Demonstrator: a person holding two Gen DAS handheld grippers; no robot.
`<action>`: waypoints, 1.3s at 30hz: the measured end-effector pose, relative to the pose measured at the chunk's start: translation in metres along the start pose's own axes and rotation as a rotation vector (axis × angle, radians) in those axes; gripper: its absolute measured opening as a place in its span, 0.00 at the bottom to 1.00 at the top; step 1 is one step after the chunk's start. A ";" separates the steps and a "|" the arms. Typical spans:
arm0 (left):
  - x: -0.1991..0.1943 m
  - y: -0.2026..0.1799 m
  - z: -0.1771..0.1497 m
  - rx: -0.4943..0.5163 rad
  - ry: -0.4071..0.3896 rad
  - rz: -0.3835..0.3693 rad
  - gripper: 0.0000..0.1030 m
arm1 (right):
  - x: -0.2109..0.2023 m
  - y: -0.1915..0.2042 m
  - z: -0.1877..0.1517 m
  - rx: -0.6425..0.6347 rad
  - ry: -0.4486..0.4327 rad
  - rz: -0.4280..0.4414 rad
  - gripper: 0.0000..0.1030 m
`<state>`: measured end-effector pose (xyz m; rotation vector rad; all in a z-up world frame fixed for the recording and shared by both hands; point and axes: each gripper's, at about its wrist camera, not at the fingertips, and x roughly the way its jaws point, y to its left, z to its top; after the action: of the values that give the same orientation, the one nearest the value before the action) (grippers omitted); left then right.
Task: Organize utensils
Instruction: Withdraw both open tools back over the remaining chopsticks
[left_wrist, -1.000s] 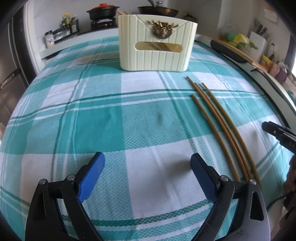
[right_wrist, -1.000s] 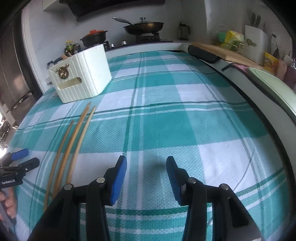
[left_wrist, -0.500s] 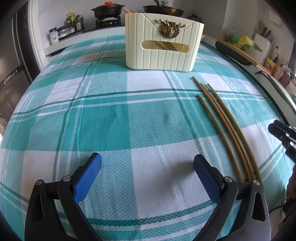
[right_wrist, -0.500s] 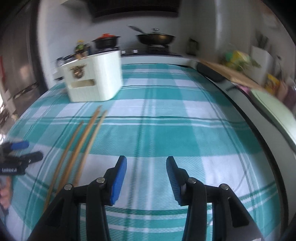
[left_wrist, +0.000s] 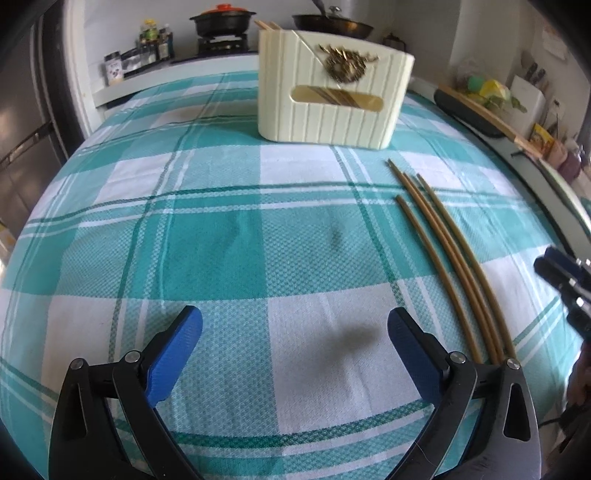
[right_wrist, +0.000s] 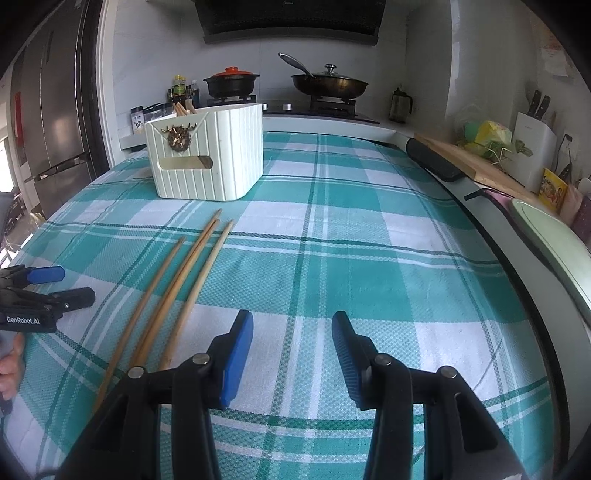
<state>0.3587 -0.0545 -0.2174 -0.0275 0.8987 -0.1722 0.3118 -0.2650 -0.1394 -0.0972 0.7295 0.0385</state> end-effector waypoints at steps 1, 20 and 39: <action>-0.003 0.000 0.001 -0.017 -0.004 -0.019 0.98 | 0.000 0.000 0.000 0.000 0.000 0.002 0.44; 0.020 -0.056 0.020 -0.006 0.069 -0.028 0.98 | 0.000 -0.002 0.000 0.017 -0.003 0.005 0.44; 0.022 -0.061 0.014 0.100 0.065 0.025 0.97 | 0.004 0.006 0.000 -0.015 0.028 0.069 0.44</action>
<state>0.3744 -0.1190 -0.2203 0.0824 0.9533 -0.1956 0.3144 -0.2591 -0.1427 -0.0867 0.7607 0.1083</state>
